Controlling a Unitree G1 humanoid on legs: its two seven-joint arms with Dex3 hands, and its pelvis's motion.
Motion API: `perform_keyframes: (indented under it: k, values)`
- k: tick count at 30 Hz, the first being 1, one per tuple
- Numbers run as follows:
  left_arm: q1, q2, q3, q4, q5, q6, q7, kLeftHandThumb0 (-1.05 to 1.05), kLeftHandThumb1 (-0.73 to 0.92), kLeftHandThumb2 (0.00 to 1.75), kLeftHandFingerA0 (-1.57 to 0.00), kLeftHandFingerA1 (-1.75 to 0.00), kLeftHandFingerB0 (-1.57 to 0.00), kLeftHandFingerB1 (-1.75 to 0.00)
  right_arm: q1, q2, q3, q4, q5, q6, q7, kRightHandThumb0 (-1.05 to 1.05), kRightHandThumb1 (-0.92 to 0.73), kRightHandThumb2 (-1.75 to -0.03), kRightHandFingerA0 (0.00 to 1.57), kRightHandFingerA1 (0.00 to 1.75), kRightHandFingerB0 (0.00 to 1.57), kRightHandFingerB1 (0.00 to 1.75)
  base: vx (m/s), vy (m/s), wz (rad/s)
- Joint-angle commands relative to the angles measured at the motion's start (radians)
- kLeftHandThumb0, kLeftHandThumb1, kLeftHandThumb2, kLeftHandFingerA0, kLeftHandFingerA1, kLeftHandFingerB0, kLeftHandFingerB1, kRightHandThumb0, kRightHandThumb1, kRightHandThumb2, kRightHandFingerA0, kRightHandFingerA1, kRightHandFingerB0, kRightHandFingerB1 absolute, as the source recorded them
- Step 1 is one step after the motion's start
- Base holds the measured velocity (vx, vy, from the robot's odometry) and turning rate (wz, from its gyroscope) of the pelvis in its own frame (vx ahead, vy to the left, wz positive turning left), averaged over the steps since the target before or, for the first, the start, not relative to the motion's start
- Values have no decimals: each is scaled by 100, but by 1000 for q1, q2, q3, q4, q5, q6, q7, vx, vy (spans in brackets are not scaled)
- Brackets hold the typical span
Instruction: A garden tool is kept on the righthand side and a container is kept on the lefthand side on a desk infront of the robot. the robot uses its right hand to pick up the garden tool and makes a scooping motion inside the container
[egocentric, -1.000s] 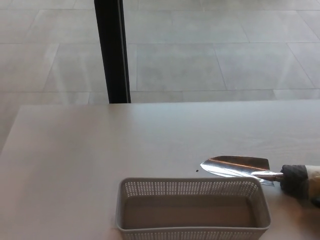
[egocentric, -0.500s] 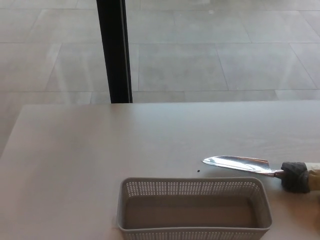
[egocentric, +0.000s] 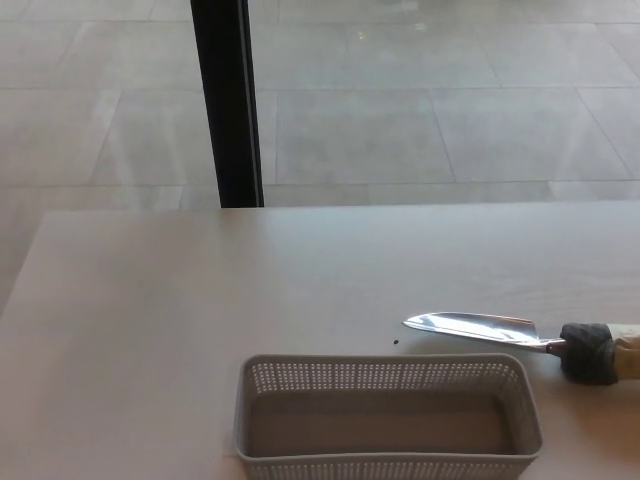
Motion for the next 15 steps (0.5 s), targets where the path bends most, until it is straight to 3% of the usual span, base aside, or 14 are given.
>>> perform_keyframes:
  k: [1, 3, 4, 5, 6, 7, 10, 11, 12, 13, 14, 15]
  values:
    - [-7, 9, -3, 6, 9, -9, 4, -19, -28, 76, -107, -109, -98, -103, 174, 208, -776, 243, 473, -43, -135, -90, -56, -96, 0, 58, 0, 41, 0, 0, 0]
    - [-8, 8, 7, 5, -2, -9, -4, -19, -29, 76, -106, -109, -97, -103, 178, 254, -806, 414, 560, -140, -156, -90, -55, -95, 0, 58, 0, 41, 0, 0, 0]
    - [-9, 8, 8, 5, -3, -8, -5, -101, -16, 123, -84, -130, -83, -119, 182, 262, -801, 476, 576, -179, -155, -94, -56, -96, 0, 61, 0, 43, 0, 0, 0]
    - [-10, 8, 8, 5, -4, -8, -8, -103, -15, 118, -84, -128, -89, -116, 180, 270, -799, 592, 602, -231, -152, -97, -55, -97, 0, 62, 0, 43, 0, 0, 0]
    - [-7, 8, 9, 2, -6, -11, -11, -19, -30, 75, -104, -109, -98, -104, 162, 274, -807, 697, 624, -232, -178, -96, -52, -96, 0, 61, 0, 47, 0, 0, 0]
    - [-4, 9, 9, -2, -7, -15, -15, -19, -30, 75, -104, -109, -98, -104, 146, 281, -811, 786, 636, -231, -217, -96, -52, -96, 0, 61, 0, 47, 0, 0, 0]
    - [-8, 6, 4, -18, -5, -21, -18, -18, -29, 76, -112, -113, -103, -107, 134, 339, -795, 770, 625, -235, -229, -90, -52, -96, 0, 65, 0, 50, 0, 0, 0]
    - [-7, 9, 7, -18, -8, -22, -21, -19, -31, 75, -109, -112, -105, -107, 119, 377, -786, 743, 625, -217, -231, -84, -72, -80, 0, 46, 0, 25, 0, 0, 0]
    - [-5, 11, 9, -19, -10, -26, -27, -19, -31, 75, -109, -112, -105, -107, 100, 413, -788, 731, 631, -220, -245, -84, -72, -80, 0, 46, 0, 25, 0, 0, 0]
    - [-4, 11, 16, -24, -20, -23, -43, -19, -32, 74, -108, -111, -103, -107, 102, 428, -769, 724, 612, -213, -245, -76, -78, -62, 0, 31, 0, 7, 0, 0, 0]
    - [-3, 11, 19, -26, -24, -22, -50, -19, -32, 74, -108, -111, -103, -107, 102, 433, -763, 725, 602, -213, -244, -76, -78, -62, 0, 31, 0, 7, 0, 0, 0]
    - [-3, 11, 20, -22, -23, -20, -46, -18, -32, 74, -104, -110, -100, -105, 101, 484, -743, 685, 589, -218, -255, -77, -71, -63, 0, 51, 0, 26, 0, 0, 0]
